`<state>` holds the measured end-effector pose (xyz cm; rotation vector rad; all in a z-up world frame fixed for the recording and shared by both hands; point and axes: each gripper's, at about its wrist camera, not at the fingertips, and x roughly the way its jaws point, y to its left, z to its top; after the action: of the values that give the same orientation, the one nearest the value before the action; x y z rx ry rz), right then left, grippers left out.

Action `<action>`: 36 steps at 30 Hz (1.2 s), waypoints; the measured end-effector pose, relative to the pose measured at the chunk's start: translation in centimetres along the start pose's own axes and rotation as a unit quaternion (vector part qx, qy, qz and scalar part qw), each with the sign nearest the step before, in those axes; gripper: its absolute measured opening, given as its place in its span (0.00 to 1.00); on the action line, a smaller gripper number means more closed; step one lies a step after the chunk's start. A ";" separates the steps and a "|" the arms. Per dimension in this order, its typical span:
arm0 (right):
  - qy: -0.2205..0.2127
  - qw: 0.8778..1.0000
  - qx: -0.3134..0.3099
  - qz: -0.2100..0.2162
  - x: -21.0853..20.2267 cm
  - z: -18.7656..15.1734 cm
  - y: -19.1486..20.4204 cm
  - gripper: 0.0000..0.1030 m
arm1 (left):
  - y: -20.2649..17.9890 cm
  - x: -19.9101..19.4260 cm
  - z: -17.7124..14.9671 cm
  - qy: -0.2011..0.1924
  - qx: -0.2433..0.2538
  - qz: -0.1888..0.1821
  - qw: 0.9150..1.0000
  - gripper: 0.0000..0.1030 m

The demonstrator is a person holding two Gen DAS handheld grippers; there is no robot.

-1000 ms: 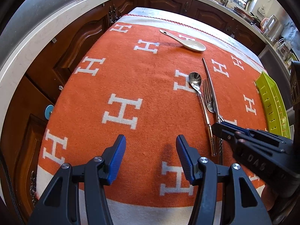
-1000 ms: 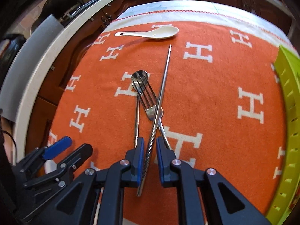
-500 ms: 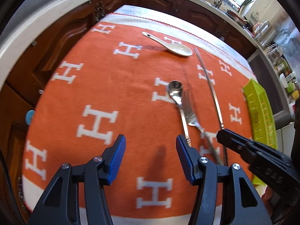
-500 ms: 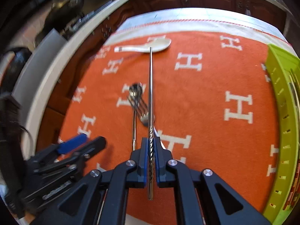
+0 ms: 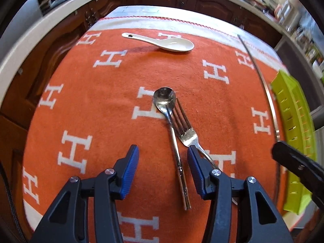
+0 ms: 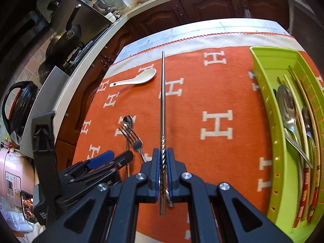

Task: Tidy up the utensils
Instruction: 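Grasp the steel spoon with the left gripper while the right holds the steel chopstick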

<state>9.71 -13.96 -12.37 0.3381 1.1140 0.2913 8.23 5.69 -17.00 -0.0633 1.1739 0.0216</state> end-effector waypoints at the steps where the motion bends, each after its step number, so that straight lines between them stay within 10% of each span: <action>1: -0.002 1.000 0.000 0.001 -0.1 0.0 -0.1 0.06 | -0.7 0.2 0.1 0.001 0.011 0.018 1.000 0.46; 3: -0.006 1.000 0.001 0.003 -0.4 -0.1 -0.4 0.06 | -1.6 0.3 0.2 0.000 0.018 0.030 0.999 0.42; 6: -0.012 1.000 0.003 0.006 -0.8 0.0 -0.9 0.06 | -2.3 0.2 0.5 0.008 0.033 0.016 0.999 0.06; 13: -0.023 0.999 0.021 0.020 -1.7 -0.2 -2.4 0.06 | 1.1 0.0 0.5 0.011 -0.054 -0.070 0.996 0.02; 24: -0.049 0.998 0.032 0.031 -3.5 -0.3 -3.3 0.05 | 1.5 -3.1 -0.5 -0.031 -0.053 -0.069 0.996 0.02; 36: -0.053 0.998 0.037 0.026 -4.6 -1.1 -4.1 0.05 | 3.2 -0.9 -2.9 0.044 -0.078 -0.114 0.989 0.02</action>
<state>7.05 -19.40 -10.70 0.4454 1.0137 0.2756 5.06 8.73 -17.41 -0.3387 1.2456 -0.0921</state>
